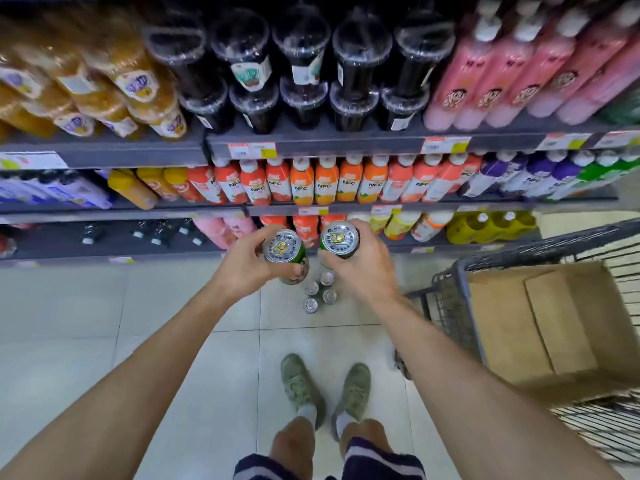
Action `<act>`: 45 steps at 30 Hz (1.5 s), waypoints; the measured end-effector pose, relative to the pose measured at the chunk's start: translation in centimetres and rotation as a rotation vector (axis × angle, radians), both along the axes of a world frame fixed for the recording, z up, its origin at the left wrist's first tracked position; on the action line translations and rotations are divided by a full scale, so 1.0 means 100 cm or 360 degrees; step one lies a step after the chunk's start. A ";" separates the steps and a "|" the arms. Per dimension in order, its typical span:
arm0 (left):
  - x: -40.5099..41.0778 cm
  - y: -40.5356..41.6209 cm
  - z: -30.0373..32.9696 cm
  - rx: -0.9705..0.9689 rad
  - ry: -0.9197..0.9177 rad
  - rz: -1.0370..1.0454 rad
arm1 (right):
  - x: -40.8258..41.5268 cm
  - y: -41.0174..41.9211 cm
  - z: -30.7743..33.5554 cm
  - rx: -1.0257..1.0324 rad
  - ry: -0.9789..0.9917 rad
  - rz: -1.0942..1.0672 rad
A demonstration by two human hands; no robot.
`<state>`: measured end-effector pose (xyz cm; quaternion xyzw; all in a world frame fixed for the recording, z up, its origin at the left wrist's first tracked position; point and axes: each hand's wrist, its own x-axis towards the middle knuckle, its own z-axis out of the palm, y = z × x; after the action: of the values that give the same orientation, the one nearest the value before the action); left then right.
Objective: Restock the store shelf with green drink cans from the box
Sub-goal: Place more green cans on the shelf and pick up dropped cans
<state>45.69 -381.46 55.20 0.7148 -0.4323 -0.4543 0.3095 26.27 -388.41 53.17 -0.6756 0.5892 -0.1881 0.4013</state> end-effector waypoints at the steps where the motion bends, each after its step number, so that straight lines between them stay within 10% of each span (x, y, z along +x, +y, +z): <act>1: 0.001 0.003 0.016 -0.0033 0.0006 0.0001 | 0.001 0.002 0.016 -0.0015 -0.0028 -0.0005; 26: 0.015 -0.042 0.253 -0.0908 0.0068 0.0143 | 0.022 -0.027 0.248 -0.0509 -0.0680 -0.0116; 45: 0.038 -0.114 0.281 -0.1077 0.0058 0.0008 | 0.050 -0.084 0.284 -0.0556 -0.0781 -0.0271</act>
<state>49.50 -392.86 83.28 0.5643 -0.5512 -0.2971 0.5380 31.27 -396.82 81.61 -0.6171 0.4879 -0.4768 0.3922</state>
